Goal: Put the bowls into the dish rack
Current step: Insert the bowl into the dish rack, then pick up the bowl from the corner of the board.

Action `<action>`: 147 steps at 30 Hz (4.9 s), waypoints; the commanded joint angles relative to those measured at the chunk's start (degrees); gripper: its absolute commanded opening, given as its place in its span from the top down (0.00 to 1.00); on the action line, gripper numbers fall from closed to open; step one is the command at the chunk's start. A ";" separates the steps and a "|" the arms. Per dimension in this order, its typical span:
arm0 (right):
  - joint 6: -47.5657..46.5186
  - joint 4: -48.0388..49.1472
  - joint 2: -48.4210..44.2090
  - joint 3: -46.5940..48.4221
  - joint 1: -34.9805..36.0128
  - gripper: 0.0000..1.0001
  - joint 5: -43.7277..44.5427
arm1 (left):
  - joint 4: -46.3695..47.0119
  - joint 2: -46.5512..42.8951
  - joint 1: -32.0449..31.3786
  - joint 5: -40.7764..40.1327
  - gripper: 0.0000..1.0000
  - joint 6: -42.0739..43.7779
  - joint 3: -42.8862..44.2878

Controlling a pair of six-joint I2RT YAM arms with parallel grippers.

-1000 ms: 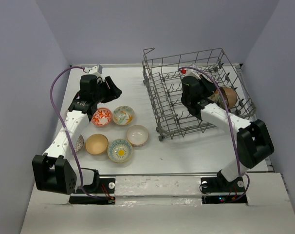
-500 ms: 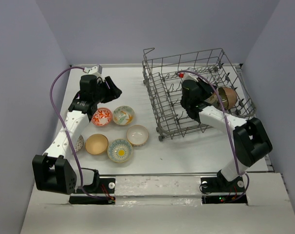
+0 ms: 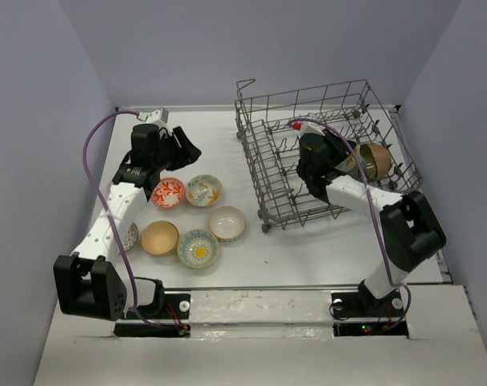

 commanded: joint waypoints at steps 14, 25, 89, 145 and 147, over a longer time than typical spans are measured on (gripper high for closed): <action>-1.61 6.53 1.69 -0.53 0.26 0.99 1.60 | 2.38 -0.37 0.45 0.97 0.38 -0.34 -0.35; -1.17 6.53 3.63 -0.01 0.78 0.99 1.60 | 2.47 -0.64 0.45 1.23 0.38 -0.43 -0.35; 28.71 -12.09 9.78 6.23 3.42 0.60 -2.44 | 3.08 -0.29 0.45 2.20 0.38 -0.60 -0.70; 77.05 -41.64 -24.06 9.23 3.42 0.35 -44.27 | -14.23 -2.93 20.12 -31.72 0.37 -17.13 -3.16; 77.14 -41.46 -24.06 9.13 3.42 0.35 -44.98 | -14.41 -2.75 21.53 -31.20 0.37 -16.87 -3.60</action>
